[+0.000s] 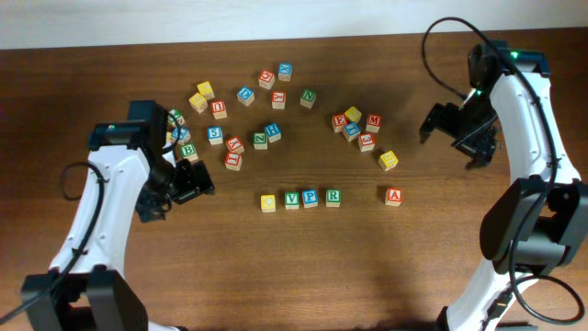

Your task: Spell out CVPR

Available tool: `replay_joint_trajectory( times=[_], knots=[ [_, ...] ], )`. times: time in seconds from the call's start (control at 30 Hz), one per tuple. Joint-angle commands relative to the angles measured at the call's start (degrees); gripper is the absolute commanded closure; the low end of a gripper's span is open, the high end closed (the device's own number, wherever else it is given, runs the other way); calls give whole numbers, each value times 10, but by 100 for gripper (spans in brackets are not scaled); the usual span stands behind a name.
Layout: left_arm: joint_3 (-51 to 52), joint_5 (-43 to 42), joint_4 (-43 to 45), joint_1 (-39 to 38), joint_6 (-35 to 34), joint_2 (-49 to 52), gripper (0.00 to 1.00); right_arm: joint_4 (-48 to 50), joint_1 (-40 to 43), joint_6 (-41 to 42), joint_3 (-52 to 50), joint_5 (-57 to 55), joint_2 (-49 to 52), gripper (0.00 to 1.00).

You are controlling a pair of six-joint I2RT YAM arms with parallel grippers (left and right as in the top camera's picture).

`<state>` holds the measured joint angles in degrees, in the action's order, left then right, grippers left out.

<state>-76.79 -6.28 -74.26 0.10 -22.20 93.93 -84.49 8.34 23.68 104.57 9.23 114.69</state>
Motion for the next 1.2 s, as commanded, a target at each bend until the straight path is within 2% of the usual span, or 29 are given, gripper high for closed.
replay_joint_trajectory(
  times=[0.0, 0.07, 0.1, 0.17, 0.2, 0.27, 0.33, 0.47, 0.53, 0.63, 0.7, 0.77, 0.8, 0.83, 0.93, 1.0, 1.07, 1.1, 1.17],
  knots=[
    [4, -14, 16, -40, 28, -48, 1, -32, -4, -89, 9, 90, -47, 6],
    [4, -4, 28, -61, 27, -76, 1, -45, -5, -89, 9, 81, -109, 6],
    [4, 21, 30, -69, 17, -99, 1, -63, -14, -100, 9, 79, -180, 6],
    [4, 27, 29, -69, 3, -104, 1, -71, -33, -104, 5, 67, -223, 6],
    [4, 27, 30, -69, -5, -104, 1, -73, -52, -103, 0, 53, -249, 2],
    [10, 27, 34, -70, -7, -104, 1, -72, -115, -91, -30, 10, -304, 2],
    [10, 27, 35, -70, -7, -103, 1, -61, -160, -57, -67, -11, -322, 2],
    [10, 26, 37, -70, -7, -103, 0, 26, -212, -56, -174, -7, -302, 3],
    [10, 24, 43, -70, -7, -103, 12, 60, -212, -81, -213, 55, -291, 4],
    [10, 12, 63, -73, -30, -103, 47, 140, -210, -89, -264, 79, -280, 3],
    [10, 18, 68, -72, -30, -102, 63, 156, -210, -88, -268, 79, -267, 4],
    [10, 18, 78, -72, -30, -97, 76, 169, -211, -89, -269, 77, -251, 14],
    [10, 18, 83, -73, -31, -90, 80, 184, -211, -88, -270, 64, -242, 19],
    [10, 18, 85, -72, -30, -83, 82, 210, -211, -88, -276, 40, -232, 30],
    [10, 15, 87, -72, -30, -61, 86, 230, -211, -82, -283, 42, -201, 31],
    [10, 16, 80, -73, -30, -61, 100, 224, -211, -82, -283, 42, -194, 31],
    [10, 16, 84, -73, -30, -61, 100, 224, -211, -83, -283, 42, -188, 32],
    [10, 18, 92, -76, -30, -60, 100, 224, -211, -83, -283, 42, -182, 53],
    [10, 22, 105, -84, -11, -54, 100, 224, -211, -82, -285, 42, -173, 66]
  ],
)
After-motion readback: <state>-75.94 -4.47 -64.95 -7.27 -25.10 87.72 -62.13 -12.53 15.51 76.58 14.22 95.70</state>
